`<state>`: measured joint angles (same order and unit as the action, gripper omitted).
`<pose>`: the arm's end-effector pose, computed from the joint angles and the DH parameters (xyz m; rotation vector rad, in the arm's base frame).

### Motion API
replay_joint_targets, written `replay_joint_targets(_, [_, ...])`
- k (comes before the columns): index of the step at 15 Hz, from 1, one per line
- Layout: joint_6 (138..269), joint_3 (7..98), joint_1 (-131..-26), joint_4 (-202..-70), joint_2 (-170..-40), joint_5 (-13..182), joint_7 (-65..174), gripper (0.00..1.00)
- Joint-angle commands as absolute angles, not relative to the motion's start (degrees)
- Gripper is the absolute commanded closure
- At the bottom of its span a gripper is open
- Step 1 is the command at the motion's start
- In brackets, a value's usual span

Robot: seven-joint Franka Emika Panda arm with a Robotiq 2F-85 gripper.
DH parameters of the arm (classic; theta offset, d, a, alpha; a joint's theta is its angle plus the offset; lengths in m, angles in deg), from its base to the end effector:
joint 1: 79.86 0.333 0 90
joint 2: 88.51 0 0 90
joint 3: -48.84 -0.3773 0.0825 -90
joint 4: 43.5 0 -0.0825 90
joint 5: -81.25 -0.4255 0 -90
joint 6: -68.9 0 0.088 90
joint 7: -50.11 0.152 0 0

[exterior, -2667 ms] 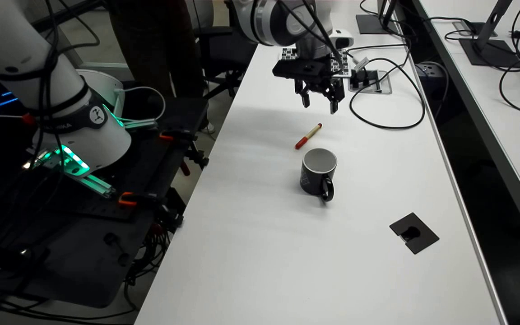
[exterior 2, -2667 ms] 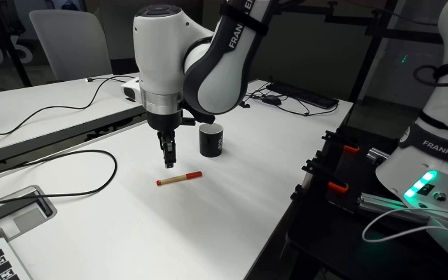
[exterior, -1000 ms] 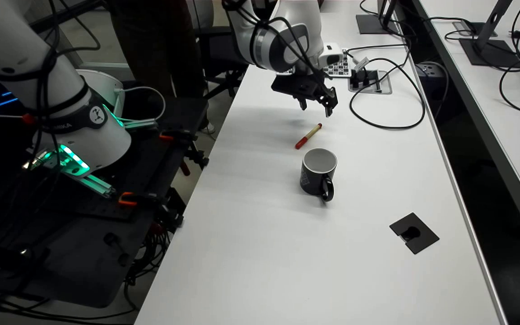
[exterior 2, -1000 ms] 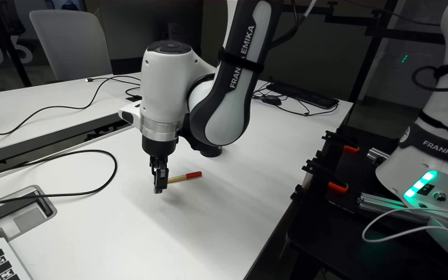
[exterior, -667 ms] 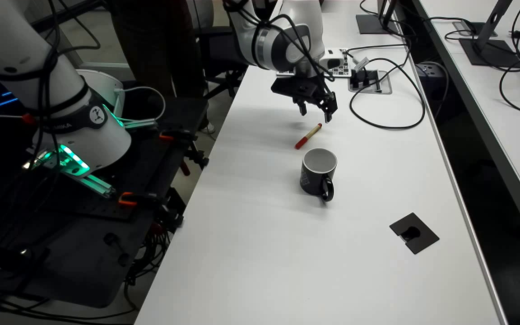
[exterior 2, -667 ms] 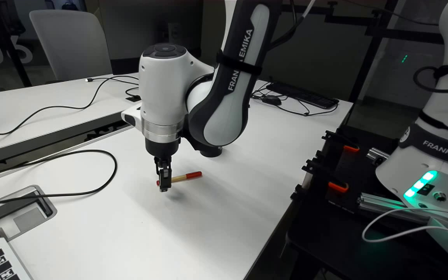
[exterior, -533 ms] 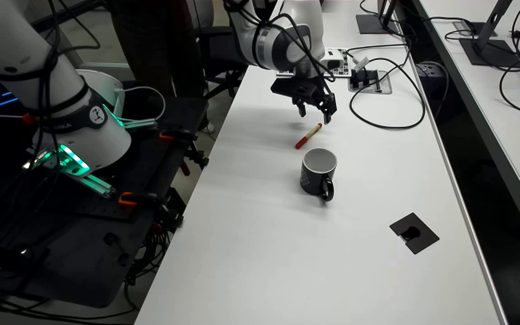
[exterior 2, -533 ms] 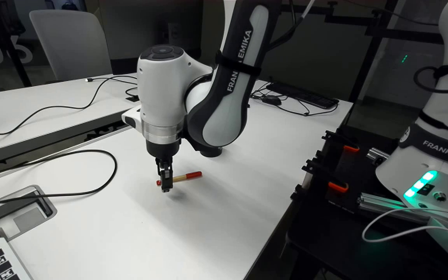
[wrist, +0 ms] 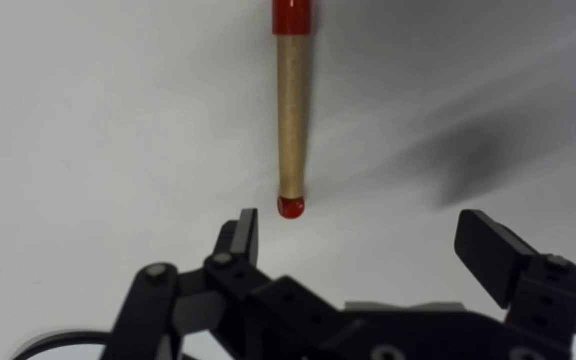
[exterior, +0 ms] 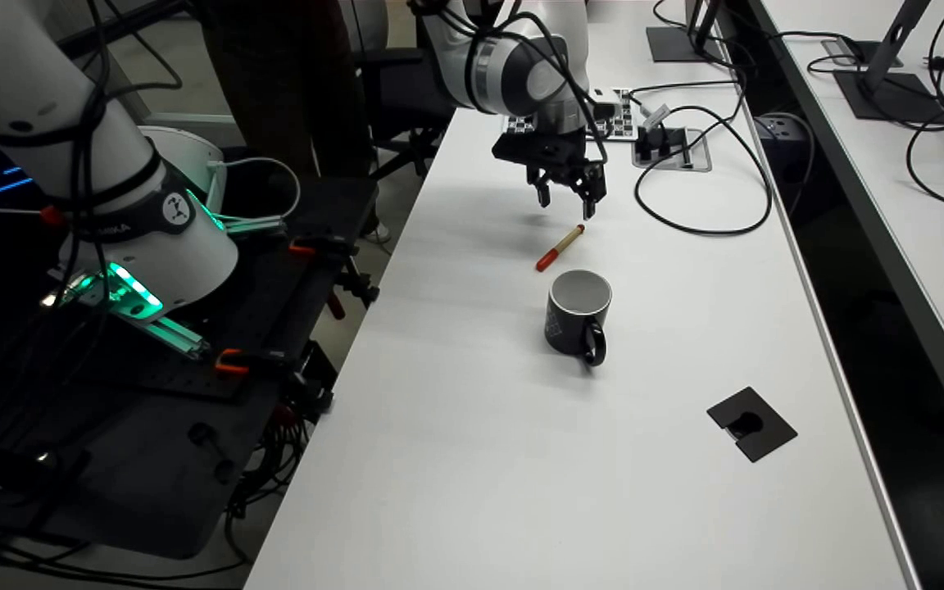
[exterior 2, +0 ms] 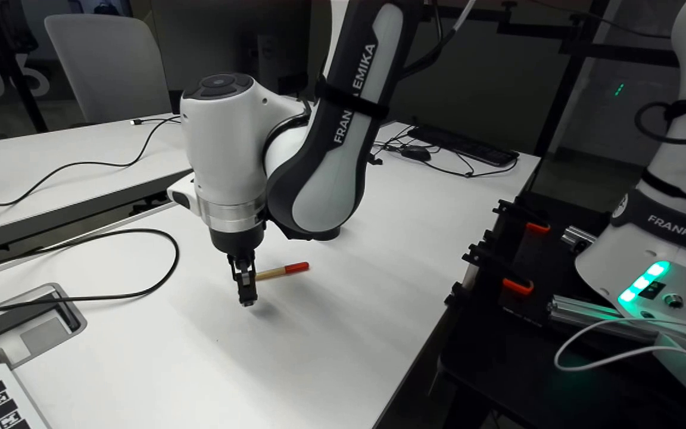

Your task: Pick up the pen from the table and place it in the black mug cup.

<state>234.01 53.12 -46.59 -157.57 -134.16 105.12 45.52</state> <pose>0.5611 0.3300 0.0232 2.6096 1.4420 0.1800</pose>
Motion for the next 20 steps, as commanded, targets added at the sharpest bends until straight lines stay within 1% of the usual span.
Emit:
replay_joint_targets(1, [232.98, 53.71, -47.47, -155.96, -135.58, 105.92, 46.58, 0.0])
replay_joint_targets(5, [232.63, 54.1, -47.92, -155.68, -136.08, 106.0, 46.61, 0.0])
replay_joint_targets(10, [234.92, 52.23, -51.13, -158.05, -134.22, 106.87, 43.25, 0.0])
replay_joint_targets(12, [234.0, 51.43, -51.66, -157.55, -133.99, 106.59, 42.91, 0.1])
replay_joint_targets(13, [233.98, 51.15, -52.27, -157.58, -133.98, 106.54, 42.54, 0.09])
replay_joint_targets(16, [234.11, 50.23, -53.66, -157.51, -134.13, 106.48, 41.55, 0.15])
replay_joint_targets(17, [234.09, 49.96, -54.0, -157.43, -134.24, 106.42, 41.37, 0.19])
replay_joint_targets(18, [234.2, 49.67, -54.44, -157.44, -134.32, 106.42, 40.98, 0.33])
replay_joint_targets(20, [234.41, 49.26, -55.13, -157.44, -134.5, 106.41, 40.35, 0.53])
